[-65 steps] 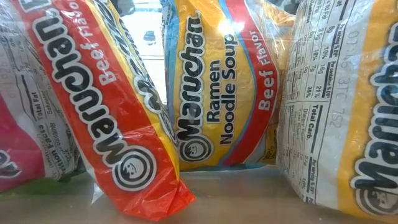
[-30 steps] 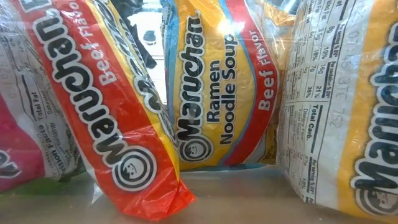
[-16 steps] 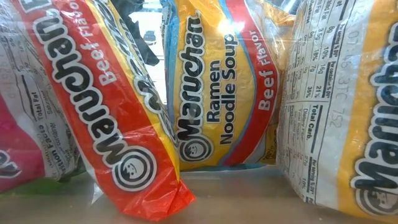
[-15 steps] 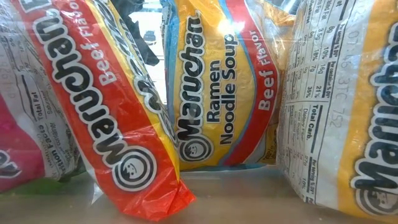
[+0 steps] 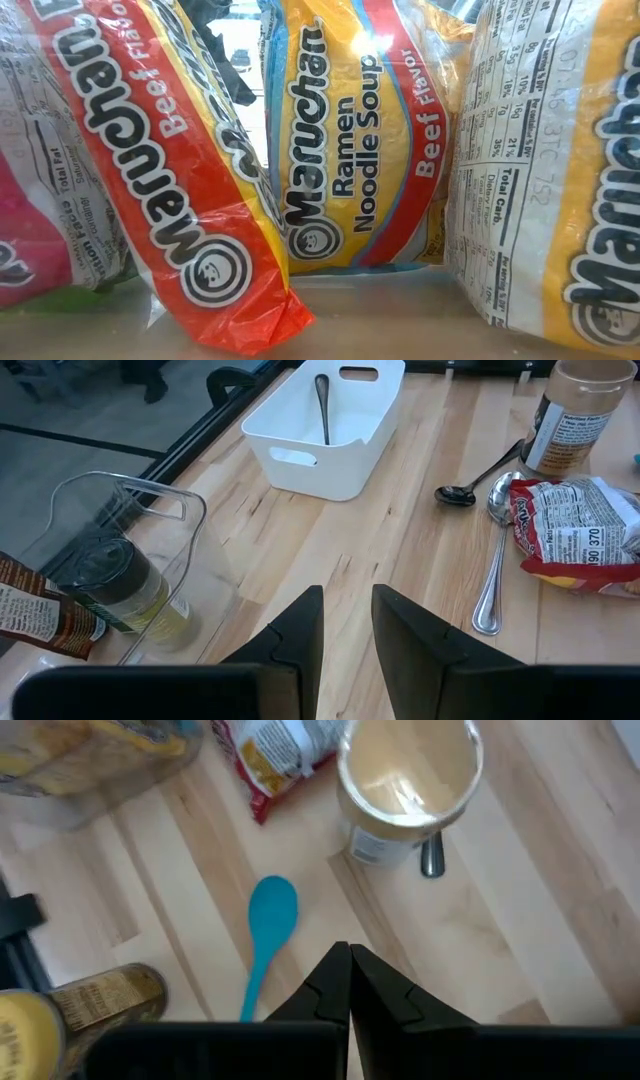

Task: Pick & Place Food Item
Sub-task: Put the gold seasoning bottle into the top transparent bin

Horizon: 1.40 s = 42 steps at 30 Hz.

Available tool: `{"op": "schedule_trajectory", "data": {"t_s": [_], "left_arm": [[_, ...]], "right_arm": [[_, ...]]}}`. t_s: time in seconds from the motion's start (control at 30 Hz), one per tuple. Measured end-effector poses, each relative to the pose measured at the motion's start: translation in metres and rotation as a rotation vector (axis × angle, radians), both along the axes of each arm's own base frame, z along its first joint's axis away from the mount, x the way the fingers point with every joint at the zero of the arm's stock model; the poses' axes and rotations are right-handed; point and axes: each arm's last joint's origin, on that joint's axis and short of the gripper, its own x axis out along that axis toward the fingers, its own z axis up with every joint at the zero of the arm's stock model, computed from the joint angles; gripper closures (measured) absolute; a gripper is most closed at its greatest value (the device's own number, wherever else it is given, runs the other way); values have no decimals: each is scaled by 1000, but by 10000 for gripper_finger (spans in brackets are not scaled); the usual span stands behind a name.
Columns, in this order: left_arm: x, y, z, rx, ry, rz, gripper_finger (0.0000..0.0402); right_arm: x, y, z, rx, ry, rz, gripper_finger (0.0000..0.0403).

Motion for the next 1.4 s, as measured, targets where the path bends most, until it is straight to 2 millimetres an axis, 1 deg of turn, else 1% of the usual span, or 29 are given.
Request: {"op": "schedule_trajectory", "data": {"t_s": [0.2,0.33,0.83,1.0,1.3,1.4], "left_arm": [[0,0,0,0,0,0,320],[0,0,0,0,0,0,320],[0,0,0,0,0,0,320],[0,0,0,0,0,0,320],[0,0,0,0,0,0,320],[0,0,0,0,0,0,320]], "right_arm": [[0,-1,-19,16,-2,-10,403],[-2,-1,-32,53,31,-13,403],[-7,-9,-80,91,-13,-21,403],[-6,-11,-84,88,-31,-34,403],[6,-19,-84,105,-47,-101,402],[7,-20,-84,104,-48,-113,387]]}}
